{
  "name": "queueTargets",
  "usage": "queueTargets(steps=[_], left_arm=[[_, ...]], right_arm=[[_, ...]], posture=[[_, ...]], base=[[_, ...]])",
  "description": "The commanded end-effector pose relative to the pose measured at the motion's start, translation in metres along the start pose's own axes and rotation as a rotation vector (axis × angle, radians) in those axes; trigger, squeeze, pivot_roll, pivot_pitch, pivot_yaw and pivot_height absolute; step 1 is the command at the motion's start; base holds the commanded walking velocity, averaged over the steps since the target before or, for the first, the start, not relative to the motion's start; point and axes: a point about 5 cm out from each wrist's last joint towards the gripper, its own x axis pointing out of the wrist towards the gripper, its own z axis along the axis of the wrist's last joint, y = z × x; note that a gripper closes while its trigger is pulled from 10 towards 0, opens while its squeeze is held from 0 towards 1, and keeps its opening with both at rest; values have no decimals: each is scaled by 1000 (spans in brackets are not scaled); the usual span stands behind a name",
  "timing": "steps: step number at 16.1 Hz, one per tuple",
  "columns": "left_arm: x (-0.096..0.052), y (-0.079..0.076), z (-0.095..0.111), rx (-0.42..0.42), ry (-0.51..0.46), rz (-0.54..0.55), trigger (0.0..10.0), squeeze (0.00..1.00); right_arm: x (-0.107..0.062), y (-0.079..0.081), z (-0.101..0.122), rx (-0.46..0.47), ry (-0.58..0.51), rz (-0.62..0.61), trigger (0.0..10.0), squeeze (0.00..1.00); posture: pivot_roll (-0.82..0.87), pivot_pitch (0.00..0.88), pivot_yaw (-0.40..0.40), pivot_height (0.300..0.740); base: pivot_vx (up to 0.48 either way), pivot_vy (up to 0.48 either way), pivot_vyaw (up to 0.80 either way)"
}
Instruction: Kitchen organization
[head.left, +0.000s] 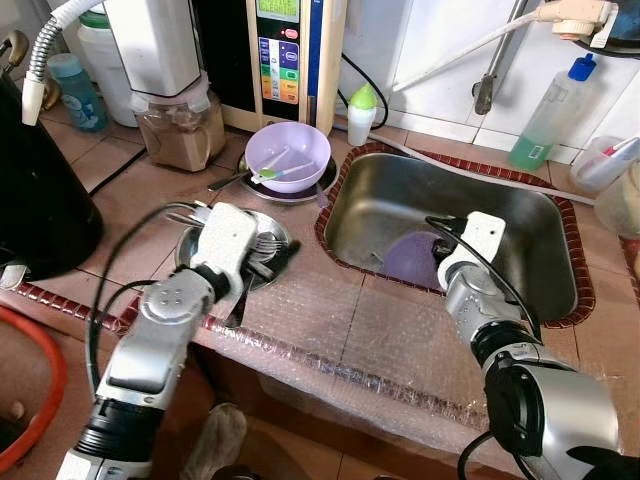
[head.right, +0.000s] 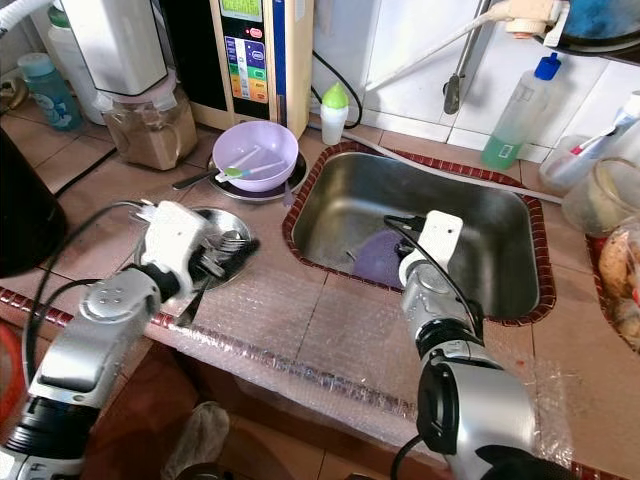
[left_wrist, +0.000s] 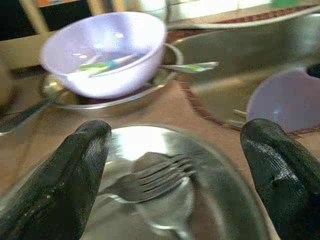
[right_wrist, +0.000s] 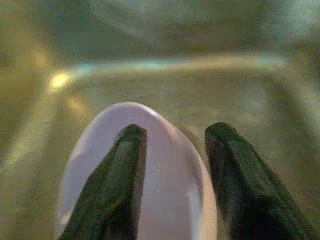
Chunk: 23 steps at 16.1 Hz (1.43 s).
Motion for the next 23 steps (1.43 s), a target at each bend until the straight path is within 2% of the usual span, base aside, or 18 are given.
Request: queueTargets(steps=[1, 4, 6, 7, 8, 9, 10, 11, 16, 17, 18, 19, 20, 23], left_arm=[[-2, 3, -1, -6, 3, 30, 10000, 1000], [-5, 4, -3, -6, 10, 37, 10000, 1000], [-8, 9, -2, -6, -1, 87, 10000, 1000], [-10, 17, -1, 4, -17, 151, 10000, 1000], [-11, 19, 0, 5, -21, 170, 10000, 1000], [-13, 27, 1, 11, -33, 227, 10000, 800], [-17, 35, 2, 9, -41, 293, 10000, 357], [-19, 38, 2, 12, -46, 327, 10000, 0], [-26, 57, 5, 12, -85, 500, 10000, 0], [-26, 60, 4, 16, -90, 542, 10000, 0], [-26, 61, 4, 17, -91, 550, 10000, 0], [-25, 64, 2, -20, -90, 566, 10000, 0], [-22, 68, -3, -87, -88, 610, 10000, 0], [-17, 76, -10, -183, -80, 677, 10000, 0]], right_arm=[[1, 5, 9, -1, -25, 29, 10000, 1000], [1, 2, 9, -8, -35, 31, 10000, 1000], [0, 7, 17, 16, -98, 86, 10000, 1000], [-3, 14, 24, 0, -175, 159, 10000, 1000], [-4, 16, 26, -5, -194, 181, 10000, 1000], [-7, 22, 28, -31, -235, 238, 10000, 1000], [-12, 27, 27, -61, -271, 295, 10000, 1000], [-15, 29, 25, -79, -286, 328, 10000, 1000], [-33, 36, 7, -160, -315, 414, 10000, 1000], [-38, 37, 3, -158, -313, 429, 10000, 733], [-40, 38, 2, -159, -313, 439, 10000, 576], [-46, 42, -1, -159, -316, 480, 10000, 0], [-57, 49, -3, -154, -322, 568, 10000, 0], [-72, 51, -11, -200, -315, 647, 10000, 0]], posture=[[97, 0, -39, 740], [87, 0, -41, 740], [85, 10, -46, 740], [83, 23, -52, 740], [83, 23, -52, 740], [81, 33, -56, 740], [78, 43, -58, 740], [76, 51, -59, 740], [53, 74, -54, 740], [53, 74, -54, 740], [44, 74, -49, 740], [43, 74, -48, 740], [33, 76, -45, 740], [16, 77, -43, 740]], base=[[0, 0, 0], [0, 0, 0], [0, 0, 0], [0, 0, 0], [0, 0, 0], [0, 0, 0], [0, 0, 0], [0, 0, 0], [0, 0, 0], [0, 0, 0], [0, 0, 0], [0, 0, 0], [0, 0, 0], [0, 0, 0]])
